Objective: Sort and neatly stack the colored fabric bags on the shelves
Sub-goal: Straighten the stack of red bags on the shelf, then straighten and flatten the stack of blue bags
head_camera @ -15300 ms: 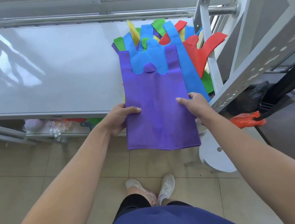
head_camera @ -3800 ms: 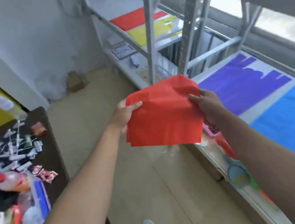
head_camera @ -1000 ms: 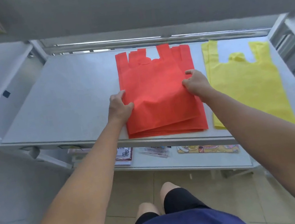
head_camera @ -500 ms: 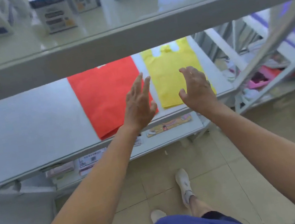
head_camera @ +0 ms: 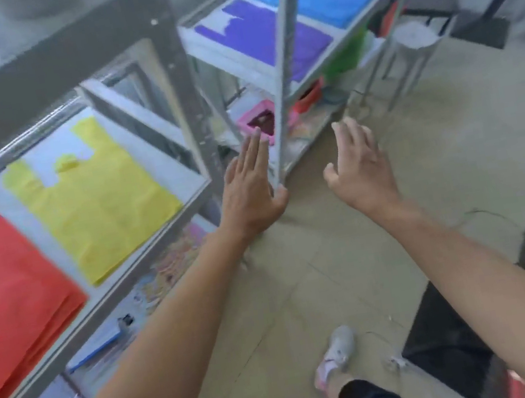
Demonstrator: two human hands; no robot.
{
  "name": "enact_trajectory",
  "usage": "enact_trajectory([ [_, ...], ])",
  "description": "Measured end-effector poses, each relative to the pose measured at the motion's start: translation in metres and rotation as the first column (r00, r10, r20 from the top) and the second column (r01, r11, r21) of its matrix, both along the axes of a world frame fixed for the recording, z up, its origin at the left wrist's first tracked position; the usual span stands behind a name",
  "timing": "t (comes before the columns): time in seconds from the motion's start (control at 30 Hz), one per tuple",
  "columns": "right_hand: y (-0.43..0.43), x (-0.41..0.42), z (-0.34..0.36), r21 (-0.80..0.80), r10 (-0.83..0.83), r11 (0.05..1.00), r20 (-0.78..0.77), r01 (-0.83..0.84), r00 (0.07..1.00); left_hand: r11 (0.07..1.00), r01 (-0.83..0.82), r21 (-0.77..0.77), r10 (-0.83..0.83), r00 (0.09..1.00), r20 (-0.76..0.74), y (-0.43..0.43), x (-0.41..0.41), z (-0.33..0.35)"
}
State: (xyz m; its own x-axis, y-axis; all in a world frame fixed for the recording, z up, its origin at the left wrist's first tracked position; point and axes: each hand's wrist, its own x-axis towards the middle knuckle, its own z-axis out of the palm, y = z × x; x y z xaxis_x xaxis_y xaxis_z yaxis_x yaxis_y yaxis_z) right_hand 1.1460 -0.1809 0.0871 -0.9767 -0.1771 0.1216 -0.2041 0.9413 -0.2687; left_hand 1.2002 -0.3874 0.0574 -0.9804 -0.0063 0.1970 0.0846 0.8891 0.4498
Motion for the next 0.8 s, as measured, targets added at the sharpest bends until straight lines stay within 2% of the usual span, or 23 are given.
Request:
enact_trajectory([
  [0.13,0.086,-0.064,-0.008,0.048,-0.108,0.993,0.097,0.104,0.989,0.996,0.087,-0.036,-0.086,0.996,0.030,0.078,-0.076,-0.004],
  [0.33,0.186,-0.177,0.013,0.047,-0.167,0.985,0.047,0.165,0.985,0.994,0.107,-0.022,-0.107,0.994,0.032,0.166,-0.199,0.009],
  [0.6,0.244,-0.331,0.021,0.015,-0.136,0.991,0.037,0.135,0.990,0.997,0.071,0.030,-0.072,0.997,0.038,0.223,-0.366,0.006],
  [0.8,0.278,-0.461,0.014,0.038,-0.094,0.995,0.118,0.090,0.989,0.992,0.043,0.117,-0.054,0.994,0.096,0.262,-0.506,-0.012],
])
